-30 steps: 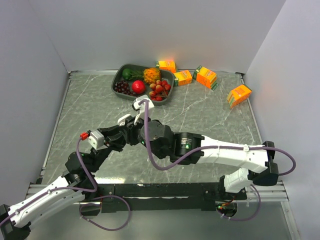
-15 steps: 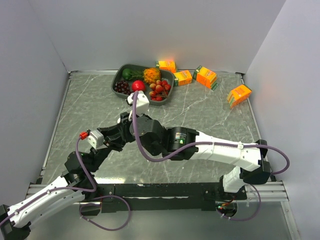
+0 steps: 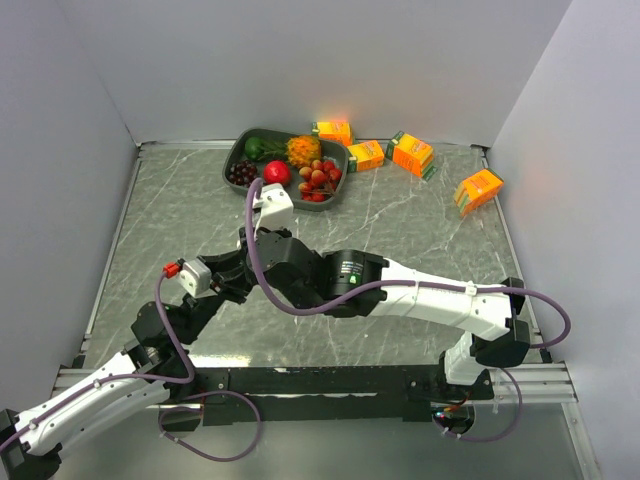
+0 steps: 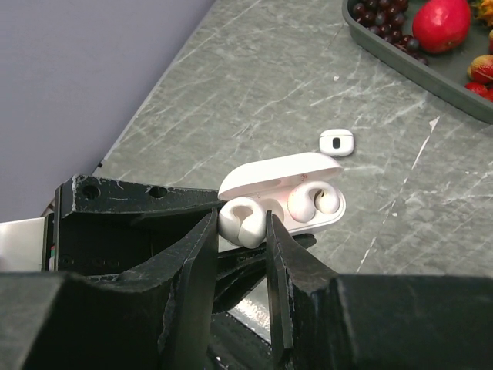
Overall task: Insert the wireless bluetooth earbuds into the charging case
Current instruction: Place the earbud in the charging case.
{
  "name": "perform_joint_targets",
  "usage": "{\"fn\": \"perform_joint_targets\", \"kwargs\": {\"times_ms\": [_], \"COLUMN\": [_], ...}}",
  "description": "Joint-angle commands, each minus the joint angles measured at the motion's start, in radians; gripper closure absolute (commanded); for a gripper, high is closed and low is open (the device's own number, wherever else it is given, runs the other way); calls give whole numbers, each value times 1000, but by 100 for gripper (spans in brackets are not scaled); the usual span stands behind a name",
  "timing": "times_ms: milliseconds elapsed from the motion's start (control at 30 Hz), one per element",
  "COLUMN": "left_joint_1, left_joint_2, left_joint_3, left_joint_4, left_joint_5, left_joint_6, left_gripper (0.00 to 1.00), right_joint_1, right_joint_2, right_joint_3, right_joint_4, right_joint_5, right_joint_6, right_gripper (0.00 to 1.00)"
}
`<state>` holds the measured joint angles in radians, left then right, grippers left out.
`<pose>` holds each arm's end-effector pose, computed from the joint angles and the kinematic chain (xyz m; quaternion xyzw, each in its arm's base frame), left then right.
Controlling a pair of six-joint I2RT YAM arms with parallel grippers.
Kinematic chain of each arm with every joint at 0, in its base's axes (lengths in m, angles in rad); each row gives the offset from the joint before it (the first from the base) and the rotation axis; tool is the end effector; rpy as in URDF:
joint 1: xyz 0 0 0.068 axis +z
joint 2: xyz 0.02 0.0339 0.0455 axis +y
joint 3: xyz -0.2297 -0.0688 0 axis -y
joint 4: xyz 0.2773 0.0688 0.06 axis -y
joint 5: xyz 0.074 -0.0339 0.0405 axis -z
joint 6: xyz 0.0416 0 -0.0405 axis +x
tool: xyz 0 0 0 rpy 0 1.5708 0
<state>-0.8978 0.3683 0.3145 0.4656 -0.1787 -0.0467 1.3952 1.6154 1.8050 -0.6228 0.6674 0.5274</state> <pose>0.1249 -0.1449 0.2872 0.1572 0.5276 -0.3356 0.7644 0.0931 0.3776 0.4094 -0.1746 0.7965 0.2593 0.5176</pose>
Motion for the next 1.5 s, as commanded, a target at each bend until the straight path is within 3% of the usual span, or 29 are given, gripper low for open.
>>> {"fn": "perform_joint_targets", "kwargs": {"times_ms": [0,633,967,1467], "left_joint_1": [-3,-3,-3,-3], "left_joint_2": [-11,-14,-8,-12], "left_joint_3": [46,41,38,38], "left_joint_4": [54,56,76,77], "left_joint_5": [10,19,19,22], "left_joint_6": [-18,-22,-28,-31], "left_gripper": [99,99,99,99], "right_joint_1": [-5,-13,-16,-19], "right_joint_2": [24,23,38,63], "right_joint_3": [53,56,74,119], "right_joint_4": [-46,-63,-71,-100], "right_joint_5": [20,40,1,11], "right_joint_6": [10,-6,-7,-6], "right_gripper": [92,90,67,49]}}
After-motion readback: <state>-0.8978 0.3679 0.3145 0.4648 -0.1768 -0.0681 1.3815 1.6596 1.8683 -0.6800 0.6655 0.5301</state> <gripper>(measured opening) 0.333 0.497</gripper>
